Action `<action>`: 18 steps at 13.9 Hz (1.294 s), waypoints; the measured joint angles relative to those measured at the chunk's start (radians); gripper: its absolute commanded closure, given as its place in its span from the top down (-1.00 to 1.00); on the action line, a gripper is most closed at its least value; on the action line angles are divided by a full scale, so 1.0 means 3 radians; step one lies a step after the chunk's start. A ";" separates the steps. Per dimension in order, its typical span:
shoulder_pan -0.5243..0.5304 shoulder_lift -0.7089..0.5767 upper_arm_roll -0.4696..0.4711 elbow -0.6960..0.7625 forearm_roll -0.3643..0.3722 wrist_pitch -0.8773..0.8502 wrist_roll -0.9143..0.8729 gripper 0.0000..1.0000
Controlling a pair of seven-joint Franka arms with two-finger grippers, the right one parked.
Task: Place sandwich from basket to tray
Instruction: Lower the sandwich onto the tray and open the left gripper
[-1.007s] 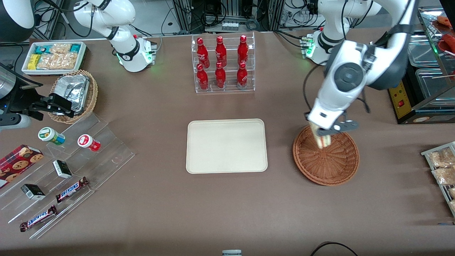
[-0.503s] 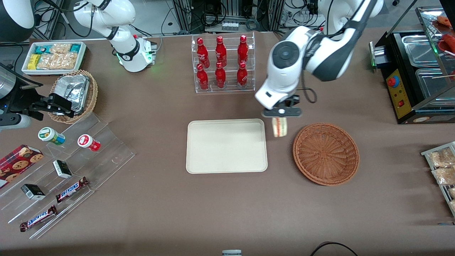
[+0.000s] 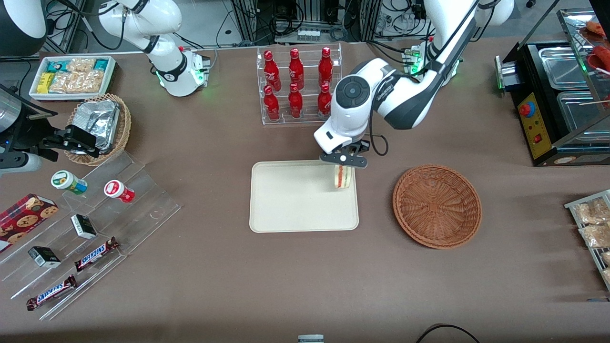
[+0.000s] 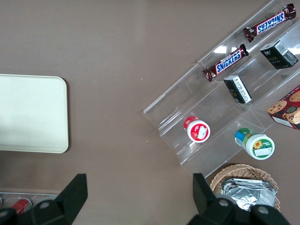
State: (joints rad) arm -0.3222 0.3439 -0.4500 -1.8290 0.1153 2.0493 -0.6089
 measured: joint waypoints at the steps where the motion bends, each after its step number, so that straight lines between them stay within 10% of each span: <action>1: -0.0001 0.0073 -0.0004 0.0073 0.0000 0.0001 0.0000 -1.00; 18: -0.0104 0.0895 -0.0058 0.0533 0.0540 0.0409 -0.0613 -1.00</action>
State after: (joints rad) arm -0.3534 0.6123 -0.4674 -1.6691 0.2774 2.1722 -0.7927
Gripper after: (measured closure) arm 0.855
